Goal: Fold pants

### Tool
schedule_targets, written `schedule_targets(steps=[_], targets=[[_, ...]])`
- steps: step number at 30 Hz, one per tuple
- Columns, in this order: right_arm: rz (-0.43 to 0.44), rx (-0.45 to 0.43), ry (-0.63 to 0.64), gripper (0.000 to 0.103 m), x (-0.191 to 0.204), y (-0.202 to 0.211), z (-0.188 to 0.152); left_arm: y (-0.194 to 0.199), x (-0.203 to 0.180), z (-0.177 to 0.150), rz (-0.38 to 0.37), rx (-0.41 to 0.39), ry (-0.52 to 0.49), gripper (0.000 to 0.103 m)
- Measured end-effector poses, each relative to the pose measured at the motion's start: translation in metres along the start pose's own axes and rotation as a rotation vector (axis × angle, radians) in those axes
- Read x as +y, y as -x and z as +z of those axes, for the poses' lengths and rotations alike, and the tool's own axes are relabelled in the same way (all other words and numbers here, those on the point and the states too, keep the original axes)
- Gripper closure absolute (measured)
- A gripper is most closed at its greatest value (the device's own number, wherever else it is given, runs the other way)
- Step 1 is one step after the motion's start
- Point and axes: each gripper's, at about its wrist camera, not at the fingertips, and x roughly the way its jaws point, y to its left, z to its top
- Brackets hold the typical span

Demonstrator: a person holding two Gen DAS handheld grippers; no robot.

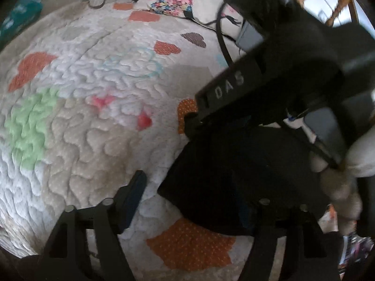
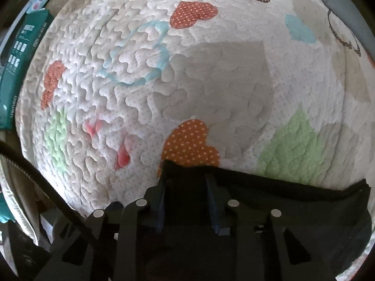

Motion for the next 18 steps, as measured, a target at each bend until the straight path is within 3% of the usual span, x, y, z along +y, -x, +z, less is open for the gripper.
schedule_targets(steps=[1,2,3,4,7,12,18], targets=[[-0.001,-0.006,0.010,0.072,-0.004,-0.001,-0.001,-0.003,-0.007,-0.002,0.032,0.002,-0.033,0.032],[-0.007,-0.012,0.021,0.072,-0.003,-0.001,-0.002,-0.003,-0.011,-0.004,0.051,-0.001,-0.057,0.041],[-0.012,-0.020,0.033,0.073,-0.003,0.000,-0.004,-0.002,-0.016,-0.006,0.054,-0.006,-0.080,0.075],[-0.010,-0.030,0.045,0.074,-0.003,0.002,-0.007,-0.001,-0.018,-0.007,0.006,0.003,-0.088,0.086],[0.026,-0.066,0.045,0.077,-0.001,0.013,-0.023,0.002,-0.024,-0.008,-0.004,-0.003,-0.099,0.087],[0.126,-0.152,0.021,0.078,-0.021,0.046,-0.051,0.022,-0.028,-0.004,-0.163,-0.020,-0.010,0.088],[0.160,-0.236,-0.019,0.078,-0.059,0.076,-0.085,0.026,-0.082,-0.007,-0.210,-0.008,-0.078,0.088]])
